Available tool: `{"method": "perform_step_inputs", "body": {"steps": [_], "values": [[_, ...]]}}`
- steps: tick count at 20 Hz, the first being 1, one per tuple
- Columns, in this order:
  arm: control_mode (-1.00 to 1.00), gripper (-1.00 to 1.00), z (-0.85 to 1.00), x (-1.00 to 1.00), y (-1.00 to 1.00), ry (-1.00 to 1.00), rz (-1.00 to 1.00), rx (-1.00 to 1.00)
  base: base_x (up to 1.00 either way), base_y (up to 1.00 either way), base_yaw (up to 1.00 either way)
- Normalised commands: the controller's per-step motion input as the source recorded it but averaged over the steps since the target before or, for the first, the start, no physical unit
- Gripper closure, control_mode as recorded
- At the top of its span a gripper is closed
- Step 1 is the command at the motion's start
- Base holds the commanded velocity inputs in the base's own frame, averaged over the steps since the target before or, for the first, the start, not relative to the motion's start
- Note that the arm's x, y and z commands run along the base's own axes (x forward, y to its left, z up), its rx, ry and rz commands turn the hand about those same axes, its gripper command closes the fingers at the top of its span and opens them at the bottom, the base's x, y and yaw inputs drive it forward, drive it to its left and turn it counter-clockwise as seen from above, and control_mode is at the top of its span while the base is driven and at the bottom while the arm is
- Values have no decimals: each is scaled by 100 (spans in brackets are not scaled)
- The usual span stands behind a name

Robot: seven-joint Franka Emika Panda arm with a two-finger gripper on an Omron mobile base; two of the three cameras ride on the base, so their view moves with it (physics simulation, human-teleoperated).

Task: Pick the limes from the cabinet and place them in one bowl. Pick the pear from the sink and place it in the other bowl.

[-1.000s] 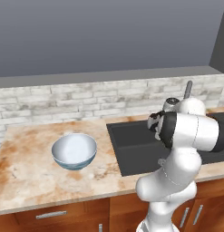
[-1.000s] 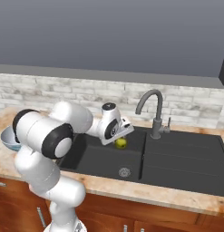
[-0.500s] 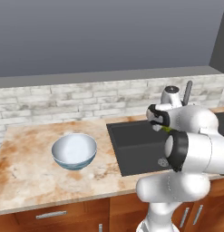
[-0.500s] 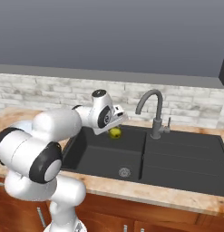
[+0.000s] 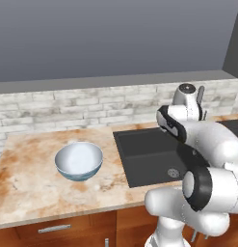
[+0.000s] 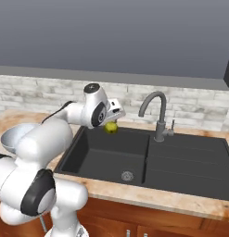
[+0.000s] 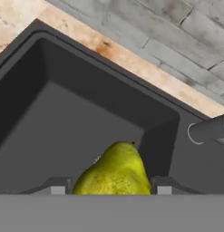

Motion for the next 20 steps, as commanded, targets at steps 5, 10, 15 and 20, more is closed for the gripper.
{"method": "perform_step_inputs", "body": {"steps": [5,10,15,20], "values": [[-100,100,59,-19,45,-25,-10,2,0,0,0],[-100,100,84,-25,32,-9,-14,6,0,0,0],[-100,100,61,-35,1,8,-3,11,0,0,0],[-100,100,45,-45,0,12,0,12,0,0,0]]}}
